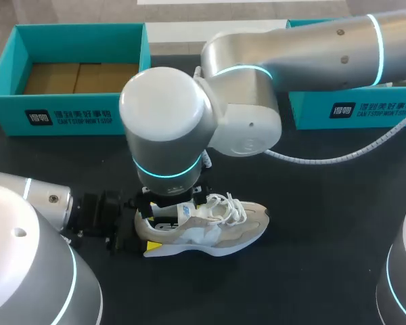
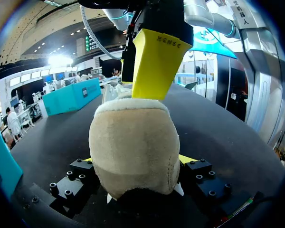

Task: Take the shoe out of the shoebox, open the shoe tongue, remove and reinsert the insole, then place the shoe into the shoebox

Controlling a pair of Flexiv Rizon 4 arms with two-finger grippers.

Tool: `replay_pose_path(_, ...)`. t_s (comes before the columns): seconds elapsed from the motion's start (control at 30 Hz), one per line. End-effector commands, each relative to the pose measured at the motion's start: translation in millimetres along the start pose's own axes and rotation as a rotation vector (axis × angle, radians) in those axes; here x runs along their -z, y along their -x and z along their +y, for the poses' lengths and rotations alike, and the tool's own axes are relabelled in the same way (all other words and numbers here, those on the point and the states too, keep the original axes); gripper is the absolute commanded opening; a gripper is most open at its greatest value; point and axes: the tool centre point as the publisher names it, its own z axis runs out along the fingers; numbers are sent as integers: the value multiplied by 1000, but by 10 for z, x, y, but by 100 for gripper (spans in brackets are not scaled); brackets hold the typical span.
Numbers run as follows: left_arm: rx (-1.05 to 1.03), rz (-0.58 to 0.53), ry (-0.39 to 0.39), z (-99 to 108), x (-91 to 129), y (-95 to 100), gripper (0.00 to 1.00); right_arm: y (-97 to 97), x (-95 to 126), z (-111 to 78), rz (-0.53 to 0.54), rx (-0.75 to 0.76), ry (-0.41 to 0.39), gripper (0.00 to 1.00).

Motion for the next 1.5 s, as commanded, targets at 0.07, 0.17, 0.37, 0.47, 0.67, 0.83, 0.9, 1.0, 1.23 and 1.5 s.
replay_pose_path(0.07,0,-3,1,11,-26,-1,0,-175,-27,-62,-407,-485,47,100)
replay_pose_path(0.17,0,-3,1,11,-26,-1,0,-175,-27,-62,-407,-485,47,100)
replay_pose_path(0.37,0,-3,1,11,-26,-1,0,26,-32,-9,-472,-739,-6,100)
replay_pose_path(0.47,0,-3,1,11,-26,-1,0,130,-48,-20,-501,-813,-28,100)
replay_pose_path(0.67,0,-3,1,11,-26,-1,0,224,-102,-26,-538,-928,-34,100)
replay_pose_path(0.83,0,-3,1,11,-26,-1,0,266,-209,-25,-530,-1010,-37,100)
replay_pose_path(0.9,0,-3,1,11,-26,-1,0,287,-238,-32,-528,-1045,-39,100)
replay_pose_path(1.0,0,-3,1,11,-26,-1,0,324,-268,-60,-551,-1078,-30,100)
replay_pose_path(1.23,0,-3,1,11,-26,-1,0,553,-305,-149,-627,-1199,28,100)
replay_pose_path(1.5,0,-3,1,11,-26,-1,0,801,-258,-158,-687,-1247,38,88)
